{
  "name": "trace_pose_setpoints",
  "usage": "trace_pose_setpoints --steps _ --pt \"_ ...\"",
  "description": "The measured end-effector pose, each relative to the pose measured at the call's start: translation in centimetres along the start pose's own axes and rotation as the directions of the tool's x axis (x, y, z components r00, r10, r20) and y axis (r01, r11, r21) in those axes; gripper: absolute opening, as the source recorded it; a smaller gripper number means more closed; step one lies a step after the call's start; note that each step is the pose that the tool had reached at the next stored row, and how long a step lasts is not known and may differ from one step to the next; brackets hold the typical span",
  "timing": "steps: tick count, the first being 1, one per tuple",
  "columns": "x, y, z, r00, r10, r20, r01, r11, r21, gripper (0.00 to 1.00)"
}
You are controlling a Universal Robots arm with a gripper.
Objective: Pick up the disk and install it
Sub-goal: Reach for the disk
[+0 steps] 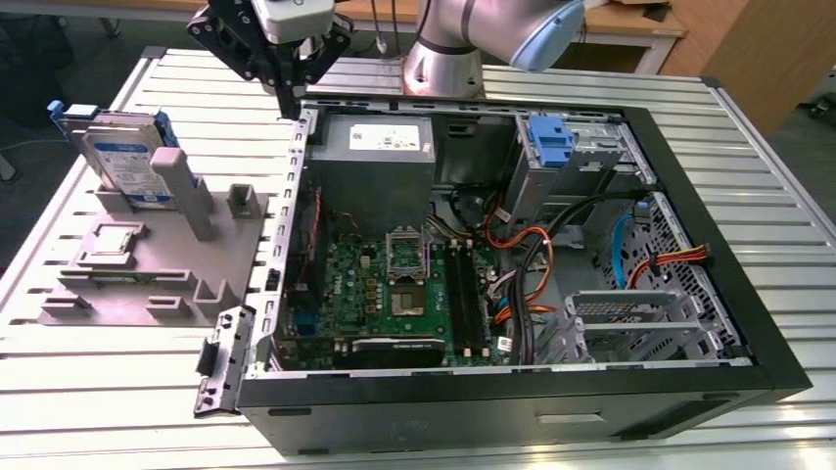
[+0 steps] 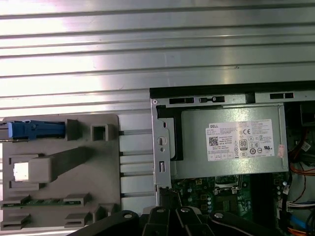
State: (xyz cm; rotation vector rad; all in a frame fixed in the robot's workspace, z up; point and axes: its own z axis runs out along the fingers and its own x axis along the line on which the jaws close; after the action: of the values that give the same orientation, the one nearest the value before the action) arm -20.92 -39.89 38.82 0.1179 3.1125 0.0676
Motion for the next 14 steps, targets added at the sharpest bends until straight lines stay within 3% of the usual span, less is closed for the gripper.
trace_pose_setpoints --steps 14 --pt "0.53 -0.04 0.04 1.0 0.0 0.0001 0.0 1.0 0.0 0.1"
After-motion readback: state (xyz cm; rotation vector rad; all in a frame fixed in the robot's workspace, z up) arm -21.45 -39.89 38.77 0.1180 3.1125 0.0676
